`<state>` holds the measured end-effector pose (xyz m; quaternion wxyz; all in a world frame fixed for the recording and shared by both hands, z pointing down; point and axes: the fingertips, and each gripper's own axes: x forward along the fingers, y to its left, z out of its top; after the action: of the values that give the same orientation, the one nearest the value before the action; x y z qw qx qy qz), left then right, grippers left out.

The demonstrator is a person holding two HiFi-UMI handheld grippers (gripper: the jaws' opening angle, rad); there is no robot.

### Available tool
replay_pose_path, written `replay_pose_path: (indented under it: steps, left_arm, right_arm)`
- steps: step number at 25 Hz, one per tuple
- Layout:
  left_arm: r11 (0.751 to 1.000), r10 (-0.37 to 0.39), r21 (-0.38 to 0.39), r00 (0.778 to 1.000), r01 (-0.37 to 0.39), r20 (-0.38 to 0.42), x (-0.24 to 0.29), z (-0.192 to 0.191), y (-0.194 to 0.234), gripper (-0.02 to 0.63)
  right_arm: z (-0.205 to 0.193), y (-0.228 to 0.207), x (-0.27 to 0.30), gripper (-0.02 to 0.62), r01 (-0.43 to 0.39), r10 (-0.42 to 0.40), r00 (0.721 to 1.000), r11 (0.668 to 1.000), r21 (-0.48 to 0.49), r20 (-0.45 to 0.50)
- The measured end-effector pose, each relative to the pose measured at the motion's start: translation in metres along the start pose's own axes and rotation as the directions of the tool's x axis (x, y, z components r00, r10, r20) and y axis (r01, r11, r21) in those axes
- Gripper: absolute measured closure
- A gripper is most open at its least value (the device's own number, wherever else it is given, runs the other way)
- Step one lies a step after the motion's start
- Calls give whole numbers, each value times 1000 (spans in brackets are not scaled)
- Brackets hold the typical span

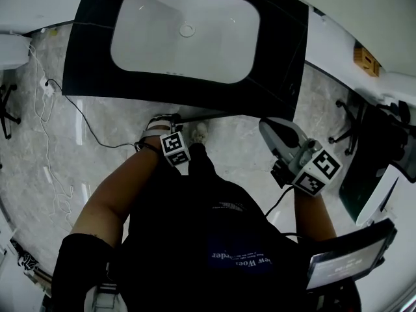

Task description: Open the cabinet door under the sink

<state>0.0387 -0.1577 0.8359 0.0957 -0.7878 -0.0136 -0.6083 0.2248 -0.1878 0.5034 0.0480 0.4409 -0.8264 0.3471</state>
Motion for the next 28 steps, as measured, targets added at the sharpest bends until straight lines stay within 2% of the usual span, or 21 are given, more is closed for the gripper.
replay_pose_path:
  steps: [3,5,7,14,18,23,28]
  left_arm:
    - [999,32,39,996,-29,-82,12,2,8,473]
    - [998,57,38,995,-54,-88,21,5,12,522]
    - [998,54,29,995,-52,-81,20,8,11,523]
    - [994,-68,-88,998,69,19,13,15,-45,534]
    - [986,-89,-134,995,95,49,13,17,-68,534]
    - [981,-95,-163,994,102,46,13,23,-73,532]
    - [963,-129,-239,992,128,15,12,24,-78,538]
  right_arm:
    - [-1,-4,-7,597,-5,5,1000,1000,-11,-20]
    - [-2,-5,-7,597,-6,6,1000,1000,-16,-30]
    - [-3,-1,-7,597,-12,11,999,1000,-26,-36]
    - [-1,18,4,597,8,-12,999,998,-65,-53]
    - [0,33,-2,597,24,-28,999,996,-87,-46]
    - [-2,29,-21,597,36,-40,998,996,-84,-44]
    - [8,5,-38,597,-11,7,999,995,-94,-46]
